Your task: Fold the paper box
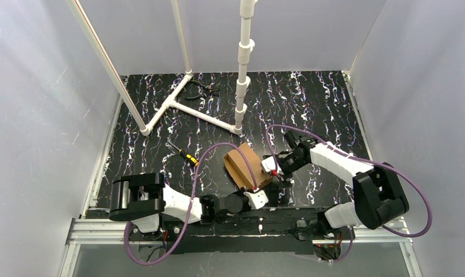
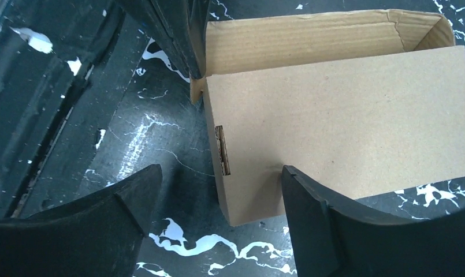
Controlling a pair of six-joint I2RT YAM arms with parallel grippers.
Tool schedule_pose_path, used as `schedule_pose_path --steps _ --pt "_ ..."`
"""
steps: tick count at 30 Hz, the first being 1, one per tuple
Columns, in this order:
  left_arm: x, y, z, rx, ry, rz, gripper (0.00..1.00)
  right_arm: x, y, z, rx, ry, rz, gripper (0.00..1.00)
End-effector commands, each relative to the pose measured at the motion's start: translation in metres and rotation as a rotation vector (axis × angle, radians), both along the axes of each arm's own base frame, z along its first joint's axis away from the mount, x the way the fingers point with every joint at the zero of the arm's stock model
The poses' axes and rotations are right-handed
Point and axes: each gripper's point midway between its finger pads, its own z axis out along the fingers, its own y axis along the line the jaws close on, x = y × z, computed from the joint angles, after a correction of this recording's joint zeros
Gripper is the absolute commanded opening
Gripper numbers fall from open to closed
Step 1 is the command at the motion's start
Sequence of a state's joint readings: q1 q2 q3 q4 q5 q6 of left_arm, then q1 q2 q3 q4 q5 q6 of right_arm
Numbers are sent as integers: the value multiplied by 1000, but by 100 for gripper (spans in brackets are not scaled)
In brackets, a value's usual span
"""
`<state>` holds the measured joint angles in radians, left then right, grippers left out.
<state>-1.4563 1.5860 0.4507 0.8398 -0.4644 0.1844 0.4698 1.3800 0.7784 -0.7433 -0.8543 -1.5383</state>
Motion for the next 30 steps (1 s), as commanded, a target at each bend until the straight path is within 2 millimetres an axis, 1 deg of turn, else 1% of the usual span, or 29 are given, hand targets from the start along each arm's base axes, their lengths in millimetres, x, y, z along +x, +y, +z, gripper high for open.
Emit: schedule_pose_path --steps 1,4,9,13,19,26,30 --pt "3 3 14 -65 1 31 0 12 13 -1 47 -161 57 82" --pt "3 4 14 -76 10 35 0 15 15 -5 32 -197 44 78" --pt "3 8 15 -97 24 46 0 20 7 -17 -18 -222 20 76" --pt "2 14 16 -120 43 62 0 19 4 -20 -31 -225 16 74" --pt "7 24 19 -176 65 118 0 20 4 -19 -32 -223 8 71" --pt "11 26 16 -194 87 160 0 18 4 -21 -36 -214 6 69" --pt "12 28 13 -210 103 180 0 20 1 -27 -60 -220 -6 69"
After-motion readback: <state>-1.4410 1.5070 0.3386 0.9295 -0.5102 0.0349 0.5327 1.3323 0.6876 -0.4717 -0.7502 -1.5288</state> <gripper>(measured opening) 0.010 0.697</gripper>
